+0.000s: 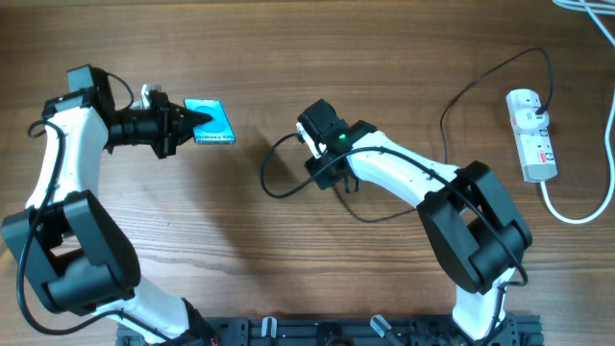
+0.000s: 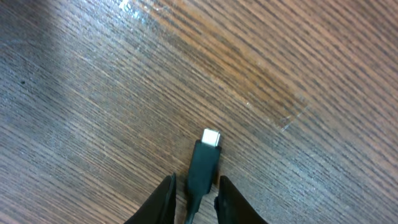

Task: Plug charger to phone and switch on socket
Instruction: 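Lower the right gripper and grasp the black USB-C cable plug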

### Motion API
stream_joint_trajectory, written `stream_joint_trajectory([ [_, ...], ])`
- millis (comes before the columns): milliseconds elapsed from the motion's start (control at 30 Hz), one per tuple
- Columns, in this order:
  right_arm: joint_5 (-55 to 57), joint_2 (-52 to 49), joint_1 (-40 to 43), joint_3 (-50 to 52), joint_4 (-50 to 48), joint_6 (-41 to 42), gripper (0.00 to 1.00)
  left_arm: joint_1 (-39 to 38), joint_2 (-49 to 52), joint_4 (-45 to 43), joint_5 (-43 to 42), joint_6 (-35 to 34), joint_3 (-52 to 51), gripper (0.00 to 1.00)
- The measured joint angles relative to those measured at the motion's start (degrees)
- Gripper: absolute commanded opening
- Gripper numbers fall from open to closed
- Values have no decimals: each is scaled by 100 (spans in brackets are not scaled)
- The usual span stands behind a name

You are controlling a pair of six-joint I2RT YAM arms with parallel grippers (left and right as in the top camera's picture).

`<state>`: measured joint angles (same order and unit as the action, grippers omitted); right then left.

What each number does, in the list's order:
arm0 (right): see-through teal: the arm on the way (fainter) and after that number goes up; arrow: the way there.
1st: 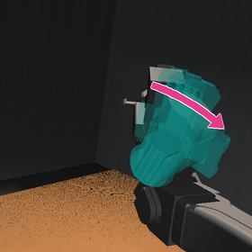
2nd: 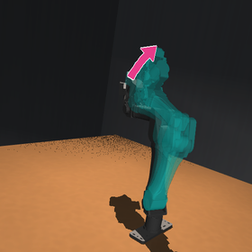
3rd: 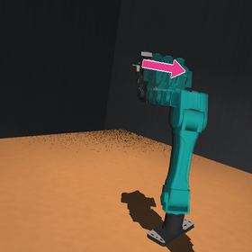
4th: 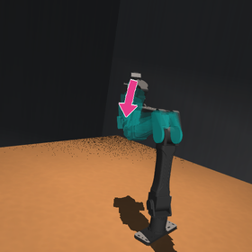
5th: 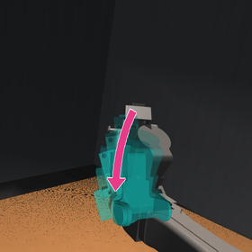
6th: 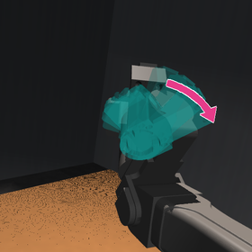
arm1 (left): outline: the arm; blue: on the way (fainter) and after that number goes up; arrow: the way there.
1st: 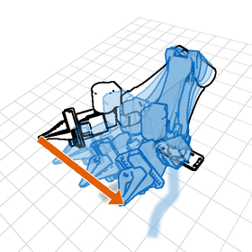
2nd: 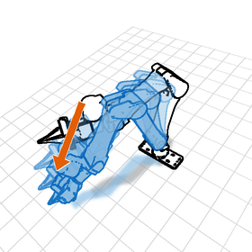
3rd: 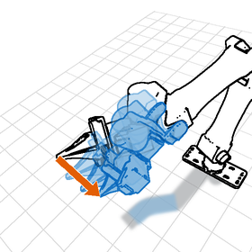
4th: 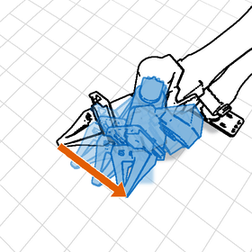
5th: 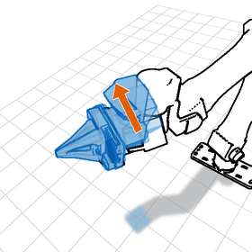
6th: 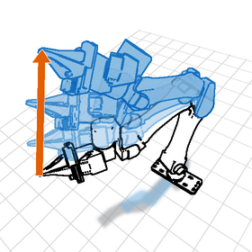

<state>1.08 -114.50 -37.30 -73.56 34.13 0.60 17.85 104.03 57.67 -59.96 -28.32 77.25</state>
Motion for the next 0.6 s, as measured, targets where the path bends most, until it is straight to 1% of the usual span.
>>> stream_joint_trajectory([
  [67,0,0,0,0,-17,-50,6,0,0,0,4,0,0,4],
  [100,0,0,0,-2,-22,-63,4,0,0,2,11,0,0,4],
  [333,-20,26,2,-9,-15,-72,4,0,0,0,13,0,0,4],
  [433,-61,26,28,-20,26,-111,18,0,0,2,13,0,0,4],
  [467,-94,26,39,-17,52,-151,20,0,0,2,13,0,0,4],
  [600,-420,-4,44,-2,125,-356,19,0,0,0,13,0,0,4],
])
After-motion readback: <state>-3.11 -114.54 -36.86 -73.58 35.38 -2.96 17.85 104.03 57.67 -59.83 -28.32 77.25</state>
